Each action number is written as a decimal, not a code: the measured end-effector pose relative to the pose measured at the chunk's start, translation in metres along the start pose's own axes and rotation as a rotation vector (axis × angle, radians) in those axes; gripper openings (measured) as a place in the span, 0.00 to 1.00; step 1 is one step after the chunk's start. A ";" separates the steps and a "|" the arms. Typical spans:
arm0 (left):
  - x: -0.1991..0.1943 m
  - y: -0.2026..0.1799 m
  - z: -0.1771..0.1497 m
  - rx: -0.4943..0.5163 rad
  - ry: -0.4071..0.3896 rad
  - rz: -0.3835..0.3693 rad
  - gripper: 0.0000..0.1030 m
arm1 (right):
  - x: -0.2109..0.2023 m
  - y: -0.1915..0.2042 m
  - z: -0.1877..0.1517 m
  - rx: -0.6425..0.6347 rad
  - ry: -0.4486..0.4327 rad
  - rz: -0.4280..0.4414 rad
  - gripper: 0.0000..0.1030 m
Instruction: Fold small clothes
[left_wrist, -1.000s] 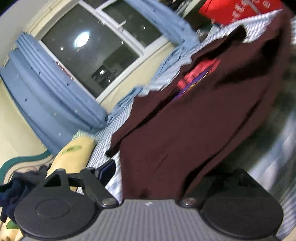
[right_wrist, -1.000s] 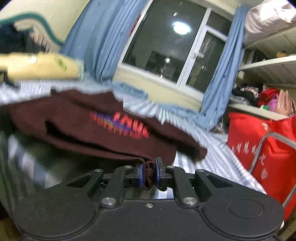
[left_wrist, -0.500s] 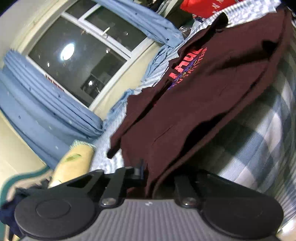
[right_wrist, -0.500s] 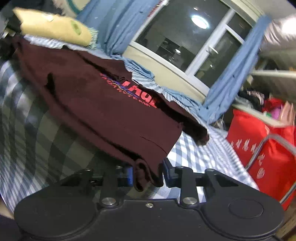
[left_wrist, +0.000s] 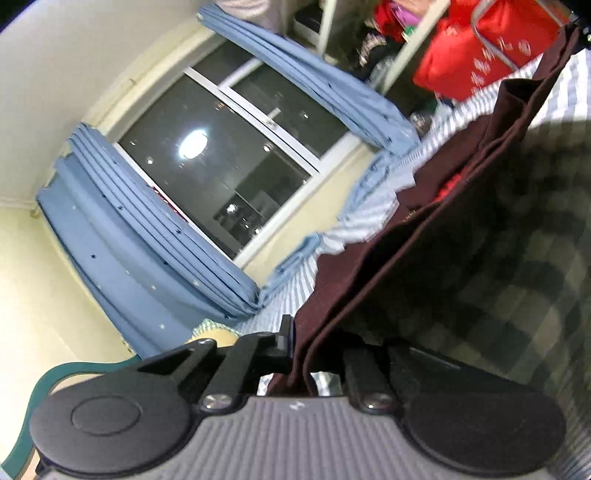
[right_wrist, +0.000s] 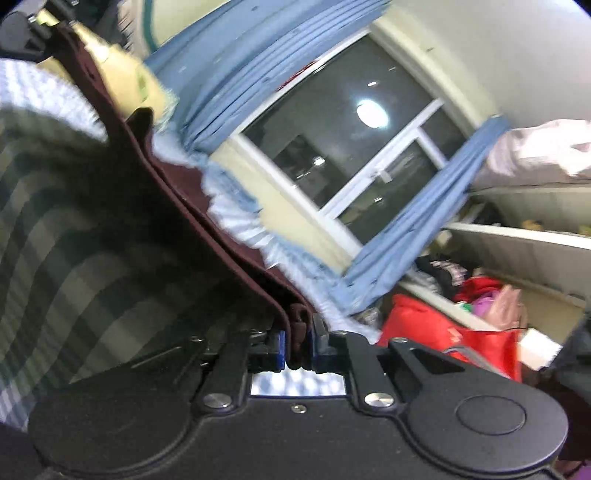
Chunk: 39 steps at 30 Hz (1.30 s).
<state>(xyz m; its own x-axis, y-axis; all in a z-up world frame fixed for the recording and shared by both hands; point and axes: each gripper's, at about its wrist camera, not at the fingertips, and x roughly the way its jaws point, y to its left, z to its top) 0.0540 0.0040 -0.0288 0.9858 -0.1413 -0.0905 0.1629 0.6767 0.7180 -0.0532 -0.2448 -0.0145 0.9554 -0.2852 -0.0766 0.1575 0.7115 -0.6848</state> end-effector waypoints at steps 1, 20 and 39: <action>-0.009 0.004 0.003 -0.009 -0.007 0.003 0.05 | -0.009 -0.005 0.003 0.013 -0.013 -0.019 0.11; 0.008 0.090 0.088 -0.064 -0.104 -0.006 0.07 | 0.029 -0.087 0.082 0.082 -0.177 -0.159 0.11; 0.367 0.070 0.112 0.059 0.182 -0.198 0.10 | 0.413 -0.081 0.103 0.117 0.139 0.173 0.12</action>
<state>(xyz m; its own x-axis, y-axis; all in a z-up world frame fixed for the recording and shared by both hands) 0.4230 -0.0818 0.0652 0.9269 -0.1304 -0.3519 0.3557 0.6047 0.7126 0.3544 -0.3547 0.0838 0.9285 -0.2324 -0.2896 0.0302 0.8246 -0.5649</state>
